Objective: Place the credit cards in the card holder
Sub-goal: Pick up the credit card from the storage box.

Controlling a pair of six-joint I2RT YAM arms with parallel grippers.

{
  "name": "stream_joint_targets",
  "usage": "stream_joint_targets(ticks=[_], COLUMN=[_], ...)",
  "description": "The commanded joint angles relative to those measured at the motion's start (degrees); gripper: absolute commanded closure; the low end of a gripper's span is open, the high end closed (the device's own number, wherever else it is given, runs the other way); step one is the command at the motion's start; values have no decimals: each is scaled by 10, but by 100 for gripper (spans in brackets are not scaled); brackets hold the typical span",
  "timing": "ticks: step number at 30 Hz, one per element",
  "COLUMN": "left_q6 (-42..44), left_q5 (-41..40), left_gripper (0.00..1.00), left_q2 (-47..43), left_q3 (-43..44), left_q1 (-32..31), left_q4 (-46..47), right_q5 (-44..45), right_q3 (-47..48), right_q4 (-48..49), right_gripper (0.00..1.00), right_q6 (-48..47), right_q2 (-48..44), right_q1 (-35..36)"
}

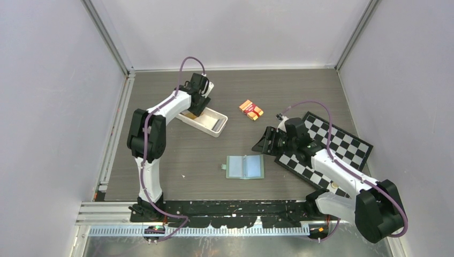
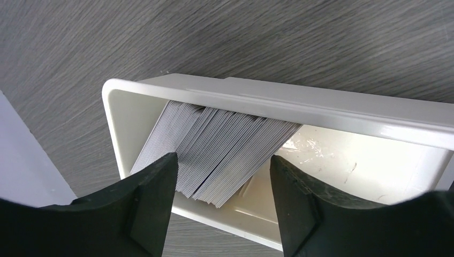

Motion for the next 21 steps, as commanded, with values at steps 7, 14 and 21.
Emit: stream_joint_targets(ticks=[7, 14, 21], left_q6=[17, 17, 23], left_q5=[-33, -29, -16], left_gripper=[43, 52, 73], left_q2=[-42, -45, -50], left_q3=[1, 1, -10], left_q1=[3, 0, -2], left_q4=[37, 33, 32], right_q5=[-22, -25, -25], right_q3=[-3, -3, -6], right_q4=[33, 34, 35], right_gripper=[41, 41, 41], right_q6=[9, 10, 10], right_q2=[9, 12, 16], right_q1=[-5, -6, -7])
